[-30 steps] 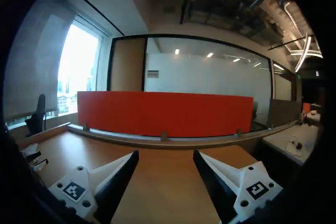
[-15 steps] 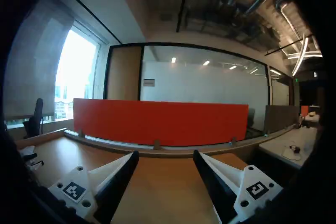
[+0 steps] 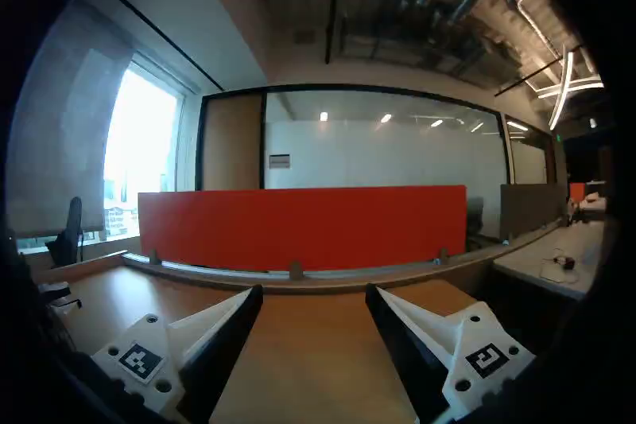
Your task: Fold towel
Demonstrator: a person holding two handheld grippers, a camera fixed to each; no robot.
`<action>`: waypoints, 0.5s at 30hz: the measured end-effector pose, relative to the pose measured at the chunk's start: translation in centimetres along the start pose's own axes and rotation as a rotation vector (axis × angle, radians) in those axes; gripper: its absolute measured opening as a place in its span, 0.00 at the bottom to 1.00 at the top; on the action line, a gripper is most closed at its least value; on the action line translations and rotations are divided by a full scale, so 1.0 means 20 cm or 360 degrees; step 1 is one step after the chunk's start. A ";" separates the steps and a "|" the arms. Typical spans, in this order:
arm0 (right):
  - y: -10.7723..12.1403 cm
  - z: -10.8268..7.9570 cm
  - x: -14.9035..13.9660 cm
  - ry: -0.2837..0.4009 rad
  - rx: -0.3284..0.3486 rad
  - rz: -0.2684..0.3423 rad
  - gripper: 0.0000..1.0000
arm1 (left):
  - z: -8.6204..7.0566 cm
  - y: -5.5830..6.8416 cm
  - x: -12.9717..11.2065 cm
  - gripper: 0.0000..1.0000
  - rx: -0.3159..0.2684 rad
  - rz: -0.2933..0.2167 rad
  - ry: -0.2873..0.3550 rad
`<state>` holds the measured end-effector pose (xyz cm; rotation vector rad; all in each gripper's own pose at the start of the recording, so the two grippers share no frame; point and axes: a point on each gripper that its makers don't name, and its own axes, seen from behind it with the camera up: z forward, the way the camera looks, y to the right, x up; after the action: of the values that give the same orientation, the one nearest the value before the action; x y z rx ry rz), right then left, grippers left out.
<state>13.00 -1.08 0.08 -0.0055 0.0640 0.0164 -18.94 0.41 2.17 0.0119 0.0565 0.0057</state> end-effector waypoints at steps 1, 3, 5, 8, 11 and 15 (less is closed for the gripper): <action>0.01 0.00 -0.02 0.0000 -0.0011 0.0015 1.00 | 0.00 0.00 0.00 0.95 0.0000 0.0000 0.0000; 0.04 0.00 -0.05 0.0002 -0.0034 0.0045 1.00 | 0.00 0.00 0.00 0.95 0.0000 0.0000 0.0000; 0.07 -0.01 -0.08 0.0012 -0.0052 0.0054 1.00 | 0.00 0.00 0.00 0.95 0.0000 0.0000 0.0000; 0.10 -0.02 -0.14 0.0028 -0.0059 0.0047 1.00 | 0.00 0.00 0.00 0.95 0.0000 0.0000 0.0000; 0.12 -0.02 -0.21 0.0032 -0.0056 0.0034 1.00 | 0.00 0.00 0.00 0.95 0.0000 0.0000 0.0000; 0.14 -0.02 -0.30 0.0021 -0.0063 0.0035 1.00 | 0.00 0.00 0.00 0.95 0.0000 0.0000 0.0000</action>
<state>7.01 1.63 0.13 -0.0443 0.0769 0.0397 -19.02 0.49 2.25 0.0118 0.0567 0.0057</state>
